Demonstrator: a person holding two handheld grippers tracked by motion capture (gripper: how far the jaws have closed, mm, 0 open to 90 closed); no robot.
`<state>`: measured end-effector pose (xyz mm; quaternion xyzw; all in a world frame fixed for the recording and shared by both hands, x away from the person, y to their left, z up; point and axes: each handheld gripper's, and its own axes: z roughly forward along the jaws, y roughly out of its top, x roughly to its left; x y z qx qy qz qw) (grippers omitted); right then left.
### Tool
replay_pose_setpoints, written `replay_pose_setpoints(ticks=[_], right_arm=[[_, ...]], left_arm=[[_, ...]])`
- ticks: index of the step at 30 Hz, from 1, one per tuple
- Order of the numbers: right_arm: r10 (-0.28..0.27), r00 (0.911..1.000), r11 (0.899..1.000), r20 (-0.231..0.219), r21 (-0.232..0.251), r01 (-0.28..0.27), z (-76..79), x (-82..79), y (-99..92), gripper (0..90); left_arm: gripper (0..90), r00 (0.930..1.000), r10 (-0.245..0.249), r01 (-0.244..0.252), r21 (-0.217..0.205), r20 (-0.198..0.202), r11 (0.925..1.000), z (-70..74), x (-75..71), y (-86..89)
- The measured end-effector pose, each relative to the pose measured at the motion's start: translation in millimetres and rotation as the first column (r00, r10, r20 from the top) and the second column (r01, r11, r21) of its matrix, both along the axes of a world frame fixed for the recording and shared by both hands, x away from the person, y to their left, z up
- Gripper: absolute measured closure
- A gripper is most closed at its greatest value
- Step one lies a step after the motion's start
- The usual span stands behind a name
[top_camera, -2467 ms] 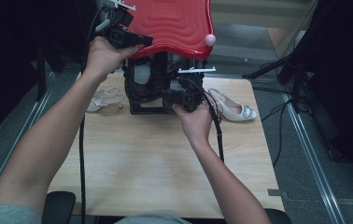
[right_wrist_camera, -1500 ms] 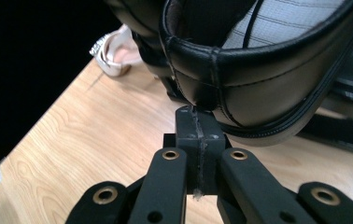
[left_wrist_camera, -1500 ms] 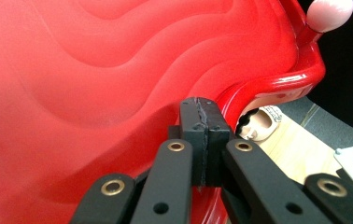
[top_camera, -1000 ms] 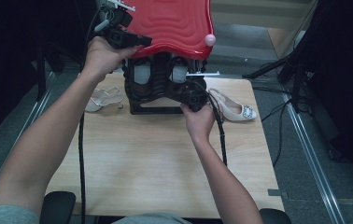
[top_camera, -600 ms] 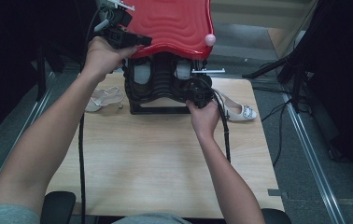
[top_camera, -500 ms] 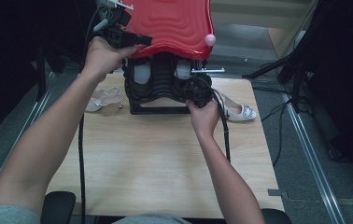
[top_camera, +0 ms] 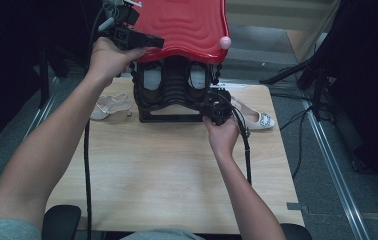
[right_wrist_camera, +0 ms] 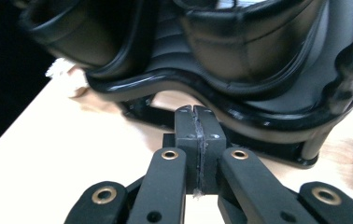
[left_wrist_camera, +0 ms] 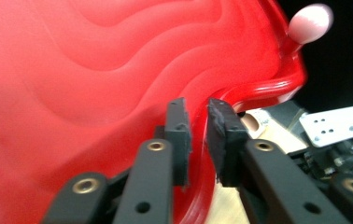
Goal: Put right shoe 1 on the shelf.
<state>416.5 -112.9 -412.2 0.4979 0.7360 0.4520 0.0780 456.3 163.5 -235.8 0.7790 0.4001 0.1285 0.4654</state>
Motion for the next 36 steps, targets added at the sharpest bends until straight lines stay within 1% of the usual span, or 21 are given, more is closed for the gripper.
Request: replay_pose_setpoints(ticks=[2,3,4,6,7,9,11,12,14,18,20,21,22,23,25,26,28,30,31,34,36], right_arm=[[0.016,0.9999,1.0,0.006,0.003,-0.016,1.7,-6.5,-2.6,89.8],[0.025,0.9997,1.0,0.003,-0.001,-0.025,2.5,-9.1,-4.1,89.0],[0.032,0.9995,0.999,0.004,0.007,-0.032,2.6,-11.8,-6.0,88.6],[0.052,0.9986,0.998,-0.006,0.019,-0.052,2.5,-16.7,-9.5,87.2],[0.063,0.998,0.998,-0.003,0.023,-0.063,1.6,-19.6,-10.8,86.4],[0.083,0.9965,0.996,-0.009,0.028,-0.082,-0.4,-25.4,-13.5,85.4],[0.098,0.9951,0.995,-0.01,0.026,-0.098,-3.3,-31.3,-15.5,84.7],[0.108,0.9941,0.994,-0.009,0.028,-0.107,-5.1,-33.7,-16.8,84.3],[0.118,0.9929,0.993,-0.016,0.03,-0.117,-8.3,-37.4,-19.1,83.3],[0.124,0.992,0.992,-0.022,0.025,-0.124,-14.8,-43.0,-25.4,81.8],[0.129,0.9915,0.991,-0.019,0.037,-0.128,-18.3,-45.1,-29.5,81.5],[0.127,0.9916,0.991,-0.025,0.043,-0.126,-20.1,-45.9,-31.3,81.2],[0.129,0.9913,0.991,-0.024,0.045,-0.128,-22.2,-46.5,-32.8,80.6],[0.131,0.991,0.991,-0.026,0.04,-0.13,-24.3,-47.1,-33.9,80.4],[0.137,0.9904,0.99,-0.016,0.03,-0.137,-29.3,-48.8,-36.4,79.8],[0.138,0.9903,0.99,-0.019,0.027,-0.138,-32.0,-49.2,-38.0,79.4],[0.141,0.9896,0.99,-0.028,0.032,-0.14,-37.7,-49.3,-41.4,78.5],[0.137,0.9899,0.99,-0.035,0.033,-0.136,-42.7,-50.4,-44.9,78.5],[0.137,0.99,0.99,-0.034,0.038,-0.136,-45.2,-51.0,-46.5,78.5],[0.14,0.9897,0.99,-0.03,0.031,-0.139,-49.6,-53.7,-50.1,78.1],[0.143,0.9893,0.989,-0.028,0.036,-0.142,-51.5,-54.9,-52.8,77.7]], left_arm=[[73.0,1.0,-0.006,0.006,-0.005,-0.007,1.0,3.9,-6.3,0.5],[70.6,0.9998,-0.017,0.017,0.0,-0.008,0.9999,5.4,-9.9,1.2],[68.2,0.9997,-0.025,0.025,-0.003,-0.006,0.9997,5.9,-14.0,1.6],[61.7,0.9994,-0.032,0.032,-0.005,-0.015,0.9995,4.8,-21.8,2.7],[58.8,0.9993,-0.032,0.032,-0.002,-0.018,0.9995,3.8,-26.1,3.2],[55.4,0.9984,-0.05,0.05,0.0,-0.028,0.9988,-0.5,-34.2,4.5],[52.6,0.9969,-0.066,0.066,0.004,-0.044,0.9978,-7.0,-41.5,5.7],[51.7,0.9968,-0.066,0.066,0.006,-0.045,0.9978,-10.6,-44.8,6.9],[50.9,0.9956,-0.072,0.072,0.0,-0.059,0.9974,-18.2,-50.2,10.0],[49.2,0.9946,-0.068,0.068,-0.008,-0.078,0.9976,-31.5,-61.1,16.1],[48.5,0.9948,-0.066,0.066,-0.007,-0.077,0.9978,-37.5,-67.0,17.3],[48.4,0.9943,-0.069,0.069,-0.01,-0.081,0.9976,-40.5,-69.6,18.0],[48.2,0.9943,-0.069,0.069,-0.01,-0.081,0.9976,-40.5,-69.6,18.0],[48.1,0.9934,-0.071,0.07,-0.012,-0.09,0.9974,-47.6,-73.9,18.6],[47.8,0.9926,-0.071,0.07,-0.016,-0.098,0.9974,-55.6,-77.4,19.0],[47.7,0.9918,-0.073,0.072,-0.014,-0.105,0.9973,-59.8,-78.8,18.8],[47.5,0.9909,-0.07,0.07,-0.005,-0.115,0.9975,-68.7,-81.8,18.7],[47.5,0.9896,-0.069,0.069,-0.009,-0.126,0.9976,-78.5,-84.8,19.3],[47.5,0.9899,-0.067,0.066,-0.007,-0.125,0.9978,-83.4,-86.2,19.6],[47.7,0.9888,-0.063,0.062,-0.011,-0.136,0.998,-96.5,-89.5,20.6],[47.8,0.9887,-0.056,0.057,0.002,-0.139,0.9984,-104.5,-91.2,21.2]])
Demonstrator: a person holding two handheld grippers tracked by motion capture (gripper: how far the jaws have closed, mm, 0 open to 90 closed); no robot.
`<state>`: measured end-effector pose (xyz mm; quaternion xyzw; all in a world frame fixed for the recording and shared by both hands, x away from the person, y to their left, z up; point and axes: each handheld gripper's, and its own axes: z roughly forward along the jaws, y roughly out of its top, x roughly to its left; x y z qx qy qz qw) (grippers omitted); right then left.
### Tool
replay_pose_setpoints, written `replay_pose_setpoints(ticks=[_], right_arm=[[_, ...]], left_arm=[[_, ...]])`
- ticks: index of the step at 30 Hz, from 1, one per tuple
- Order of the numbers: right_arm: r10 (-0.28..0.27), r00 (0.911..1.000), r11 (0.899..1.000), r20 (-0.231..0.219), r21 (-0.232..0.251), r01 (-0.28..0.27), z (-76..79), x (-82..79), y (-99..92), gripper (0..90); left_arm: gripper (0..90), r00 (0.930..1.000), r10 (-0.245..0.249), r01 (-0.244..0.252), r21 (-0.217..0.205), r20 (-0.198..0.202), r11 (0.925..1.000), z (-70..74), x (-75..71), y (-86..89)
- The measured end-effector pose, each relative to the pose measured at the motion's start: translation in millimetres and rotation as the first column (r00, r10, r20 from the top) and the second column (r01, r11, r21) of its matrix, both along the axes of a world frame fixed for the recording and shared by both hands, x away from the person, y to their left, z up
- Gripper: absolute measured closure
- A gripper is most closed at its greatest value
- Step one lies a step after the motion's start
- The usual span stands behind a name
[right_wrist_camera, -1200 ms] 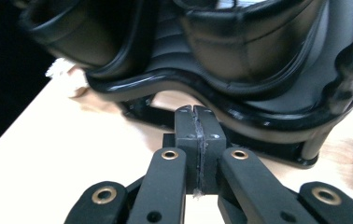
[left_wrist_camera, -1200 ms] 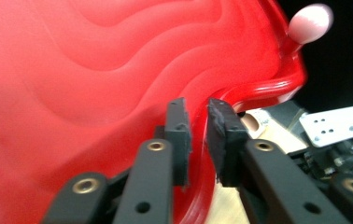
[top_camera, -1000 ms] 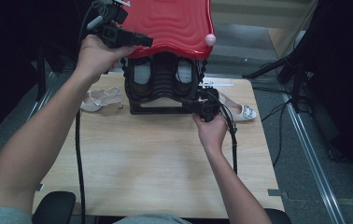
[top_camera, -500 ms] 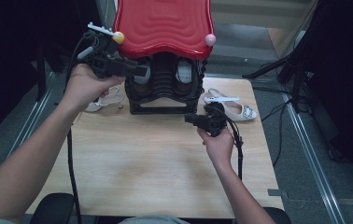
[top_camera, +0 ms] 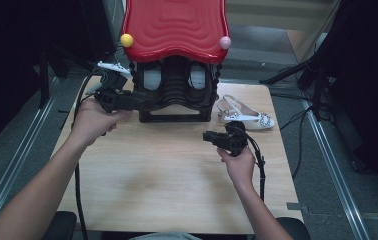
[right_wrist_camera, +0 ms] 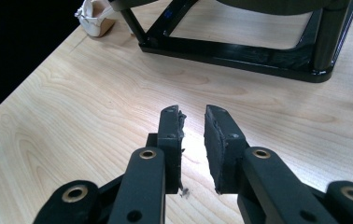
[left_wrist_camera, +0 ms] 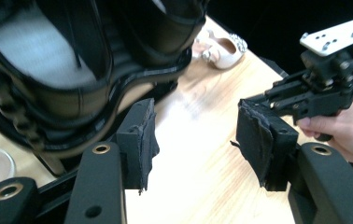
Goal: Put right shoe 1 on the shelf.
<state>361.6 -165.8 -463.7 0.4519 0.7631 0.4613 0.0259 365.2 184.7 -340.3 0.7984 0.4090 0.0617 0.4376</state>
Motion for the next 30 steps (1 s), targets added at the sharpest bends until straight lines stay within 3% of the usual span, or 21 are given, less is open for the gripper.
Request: replay_pose_setpoints(ticks=[8,19,25,27,30], right_arm=[[-0.001,0.9999,1.0,0.015,-0.016,0.001,-7.4,-2.9,-7.0,77.5],[-0.009,0.9997,1.0,0.022,0.018,0.009,-13.0,-7.3,-12.2,76.1],[-0.008,0.9996,1.0,0.025,0.006,0.008,-15.0,-7.6,-11.6,76.1],[-0.005,0.9996,1.0,0.028,0.0,0.005,-15.1,-7.9,-10.6,76.1],[-0.009,0.9996,1.0,0.028,-0.001,0.009,-15.5,-7.6,-10.9,75.9]], left_arm=[[49.9,0.9999,0.014,-0.014,-0.009,-0.009,0.9999,-28.9,-7.5,6.9],[56.2,0.9979,0.063,-0.063,-0.01,-0.015,0.998,-61.3,-18.6,27.0],[62.5,0.9964,0.084,-0.083,0.008,-0.016,0.9965,-79.7,-20.9,37.3],[65.5,0.9952,0.086,-0.086,-0.001,-0.045,0.9963,-87.5,-18.0,42.4],[71.7,0.9925,0.112,-0.112,0.015,-0.049,0.9936,-97.5,-13.6,51.0]])
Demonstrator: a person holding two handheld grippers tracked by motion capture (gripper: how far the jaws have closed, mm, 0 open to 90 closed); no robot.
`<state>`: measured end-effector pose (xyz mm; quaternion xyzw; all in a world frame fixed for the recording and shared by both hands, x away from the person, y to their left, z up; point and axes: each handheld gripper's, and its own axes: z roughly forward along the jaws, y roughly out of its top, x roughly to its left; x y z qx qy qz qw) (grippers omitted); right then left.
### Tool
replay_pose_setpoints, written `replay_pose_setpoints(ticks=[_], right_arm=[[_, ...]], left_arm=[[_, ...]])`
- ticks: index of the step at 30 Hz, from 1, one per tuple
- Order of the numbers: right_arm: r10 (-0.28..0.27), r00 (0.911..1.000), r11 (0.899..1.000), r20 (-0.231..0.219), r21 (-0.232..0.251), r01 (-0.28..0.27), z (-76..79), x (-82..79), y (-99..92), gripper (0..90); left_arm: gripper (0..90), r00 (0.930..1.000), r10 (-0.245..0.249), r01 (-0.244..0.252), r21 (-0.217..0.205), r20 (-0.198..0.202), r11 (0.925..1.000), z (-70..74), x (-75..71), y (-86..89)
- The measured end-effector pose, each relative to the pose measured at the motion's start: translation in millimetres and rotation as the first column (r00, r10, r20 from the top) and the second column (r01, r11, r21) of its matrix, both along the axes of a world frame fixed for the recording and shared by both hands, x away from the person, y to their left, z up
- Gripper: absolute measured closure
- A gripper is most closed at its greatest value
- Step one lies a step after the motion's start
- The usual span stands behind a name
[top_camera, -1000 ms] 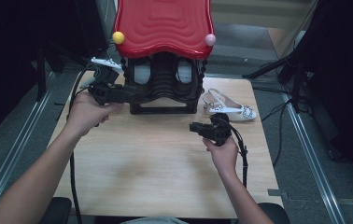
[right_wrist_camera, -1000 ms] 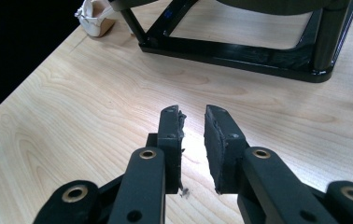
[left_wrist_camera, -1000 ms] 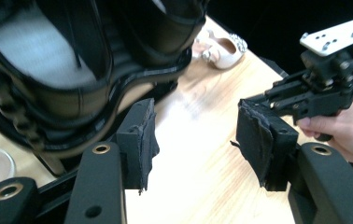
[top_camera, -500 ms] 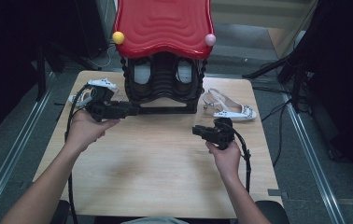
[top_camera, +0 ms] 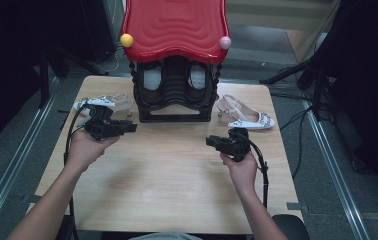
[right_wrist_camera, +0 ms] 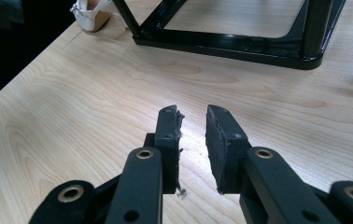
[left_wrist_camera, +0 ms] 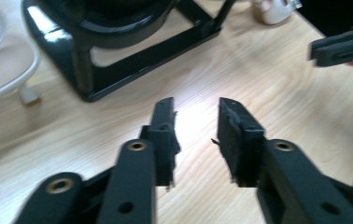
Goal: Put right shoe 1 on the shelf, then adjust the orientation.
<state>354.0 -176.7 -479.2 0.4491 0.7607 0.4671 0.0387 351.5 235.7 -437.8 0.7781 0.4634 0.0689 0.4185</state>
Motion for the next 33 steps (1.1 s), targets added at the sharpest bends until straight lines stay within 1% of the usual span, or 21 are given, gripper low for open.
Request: replay_pose_setpoints(ticks=[1,4,6,7,8,9,11,12,15,18,20,23,25,26,27,28,29,30,31,32,33], right_arm=[[-0.001,1.0,1.0,0.001,-0.002,0.001,0.0,0.1,-0.3,75.9],[-0.006,1.0,1.0,0.002,-0.005,0.006,-0.4,0.8,-0.9,76.0],[-0.004,1.0,1.0,-0.001,-0.009,0.004,-1.1,1.2,-0.6,76.0],[-0.004,1.0,1.0,0.001,-0.012,0.004,-1.5,1.3,-0.1,76.0],[-0.005,1.0,1.0,0.001,-0.014,0.005,-1.9,1.3,0.1,76.0],[-0.004,1.0,1.0,0.0,-0.017,0.004,-2.4,1.3,0.1,76.0],[-0.004,1.0,1.0,-0.004,-0.018,0.003,-2.5,1.0,0.1,76.0],[-0.002,1.0,1.0,-0.001,-0.018,0.002,-2.2,0.9,0.0,76.0],[-0.005,1.0,1.0,0.001,-0.013,0.005,-1.9,1.1,0.1,76.0],[-0.006,1.0,1.0,-0.005,-0.015,0.006,-2.6,1.4,0.2,76.0],[-0.006,1.0,1.0,-0.003,-0.019,0.006,-3.1,1.7,0.5,76.0],[-0.008,0.9999,1.0,-0.007,-0.02,0.008,-3.1,1.7,-0.1,76.0],[-0.01,0.9999,1.0,-0.009,-0.019,0.009,-3.6,2.2,-0.9,75.9],[-0.012,0.9999,1.0,-0.009,-0.018,0.011,-3.8,2.2,-1.4,75.5],[-0.014,0.9998,1.0,-0.011,-0.017,0.014,-3.7,2.2,-1.6,75.5],[-0.014,0.9998,1.0,-0.011,-0.018,0.014,-3.6,2.2,-1.7,75.5],[-0.013,0.9999,1.0,-0.008,-0.018,0.013,-3.5,2.1,-1.8,75.5],[-0.012,0.9999,1.0,-0.007,-0.018,0.012,-3.6,2.1,-1.5,75.5],[-0.012,0.9999,1.0,-0.006,-0.021,0.012,-3.8,2.2,-1.2,75.4],[-0.012,0.9999,1.0,-0.011,-0.019,0.012,-4.1,2.2,-0.8,75.5],[-0.01,0.9999,1.0,-0.013,-0.02,0.01,-4.5,2.4,-0.4,75.4]], left_arm=[[75.2,0.9999,0.012,-0.012,0.002,0.006,0.9999,-4.0,2.5,4.3],[82.5,0.9978,0.064,-0.064,-0.004,-0.018,0.9979,-15.4,11.9,18.9],[84.7,0.9952,0.096,-0.096,-0.009,-0.019,0.9954,-19.3,17.2,26.4],[87.2,0.9953,0.093,-0.093,-0.003,-0.028,0.9957,-19.6,20.0,30.5],[89.7,0.9936,0.111,-0.111,-0.005,-0.019,0.9938,-20.2,21.9,33.3],[89.7,0.993,0.116,-0.117,-0.013,-0.02,0.9931,-20.8,24.0,36.4],[89.9,0.9909,0.133,-0.133,0.011,-0.022,0.9911,-22.8,29.5,41.6],[90.0,0.9888,0.146,-0.146,0.012,-0.03,0.9892,-23.5,33.2,44.4],[90.0,0.9854,0.17,-0.17,0.007,-0.017,0.9855,-19.3,42.0,51.1],[90.0,0.9803,0.196,-0.196,0.008,-0.028,0.9807,-14.0,54.8,55.6],[90.0,0.9787,0.203,-0.202,0.023,-0.031,0.9791,-9.5,63.5,59.5],[90.0,0.9727,0.23,-0.23,0.011,-0.031,0.9732,-4.4,75.4,64.2],[90.0,0.9678,0.247,-0.248,0.0,-0.046,0.9688,-3.3,83.4,67.5],[90.0,0.9644,0.262,-0.262,0.015,-0.038,0.9651,-3.1,86.6,67.7],[90.0,0.9644,0.262,-0.26,0.041,-0.039,0.9647,-2.9,90.4,68.0],[90.0,0.9619,0.271,-0.269,0.057,-0.037,0.9616,-3.4,93.7,68.0],[90.0,0.9609,0.273,-0.271,0.052,-0.047,0.9613,-4.1,97.3,69.4],[90.0,0.9552,0.292,-0.29,0.044,-0.047,0.956,-5.3,100.8,69.5],[90.0,0.953,0.3,-0.299,0.038,-0.041,0.9535,-7.1,103.4,70.4],[90.0,0.9498,0.309,-0.308,0.029,-0.048,0.951,-9.9,105.6,71.2],[90.0,0.9463,0.318,-0.316,0.038,-0.057,0.9478,-13.5,107.8,71.6]])
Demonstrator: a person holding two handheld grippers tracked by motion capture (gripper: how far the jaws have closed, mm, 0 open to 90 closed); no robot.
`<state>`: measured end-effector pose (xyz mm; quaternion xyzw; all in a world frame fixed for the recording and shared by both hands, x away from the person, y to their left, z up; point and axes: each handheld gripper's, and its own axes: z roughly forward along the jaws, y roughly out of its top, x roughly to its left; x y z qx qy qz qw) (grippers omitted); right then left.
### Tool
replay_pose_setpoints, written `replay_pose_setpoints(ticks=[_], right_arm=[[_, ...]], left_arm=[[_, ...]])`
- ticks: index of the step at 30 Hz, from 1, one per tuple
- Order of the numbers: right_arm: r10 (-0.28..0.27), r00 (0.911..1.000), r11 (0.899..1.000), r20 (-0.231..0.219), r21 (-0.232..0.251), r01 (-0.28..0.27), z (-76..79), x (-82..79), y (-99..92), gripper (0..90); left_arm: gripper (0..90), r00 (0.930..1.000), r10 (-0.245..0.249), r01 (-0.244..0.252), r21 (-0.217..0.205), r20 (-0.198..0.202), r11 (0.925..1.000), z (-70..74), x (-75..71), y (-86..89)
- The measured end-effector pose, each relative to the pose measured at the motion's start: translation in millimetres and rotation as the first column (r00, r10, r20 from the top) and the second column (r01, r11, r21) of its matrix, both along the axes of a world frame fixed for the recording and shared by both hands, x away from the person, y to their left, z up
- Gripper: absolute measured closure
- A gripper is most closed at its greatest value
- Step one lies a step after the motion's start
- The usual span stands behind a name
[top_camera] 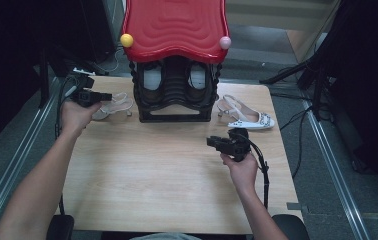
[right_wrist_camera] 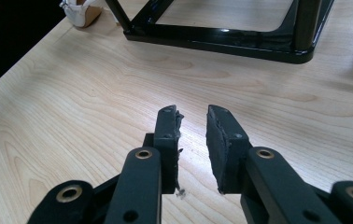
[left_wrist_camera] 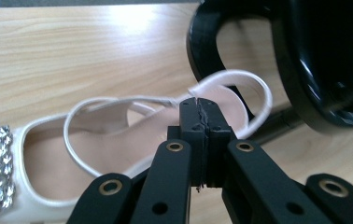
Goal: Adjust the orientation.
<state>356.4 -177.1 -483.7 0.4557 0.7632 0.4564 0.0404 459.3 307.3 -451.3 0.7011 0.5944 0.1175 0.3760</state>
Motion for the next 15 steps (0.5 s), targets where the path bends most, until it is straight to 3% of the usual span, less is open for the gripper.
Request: replay_pose_setpoints(ticks=[3,10,15], right_arm=[[0.002,1.0,1.0,-0.001,-0.003,-0.002,-0.6,0.2,0.2,75.4],[0.0,1.0,1.0,-0.003,-0.004,0.0,-1.2,1.0,-0.7,75.0],[0.0,1.0,1.0,-0.002,0.0,0.0,-0.8,0.8,-0.9,74.8]], left_arm=[[90.0,0.9996,0.001,0.0,0.024,-0.027,0.9997,-12.2,3.1,-3.6],[90.0,0.9986,0.007,-0.006,0.009,-0.052,0.9999,-29.9,2.1,-7.6],[90.0,0.9982,-0.001,0.001,0.01,-0.06,0.9999,-34.4,-2.7,-7.6]])
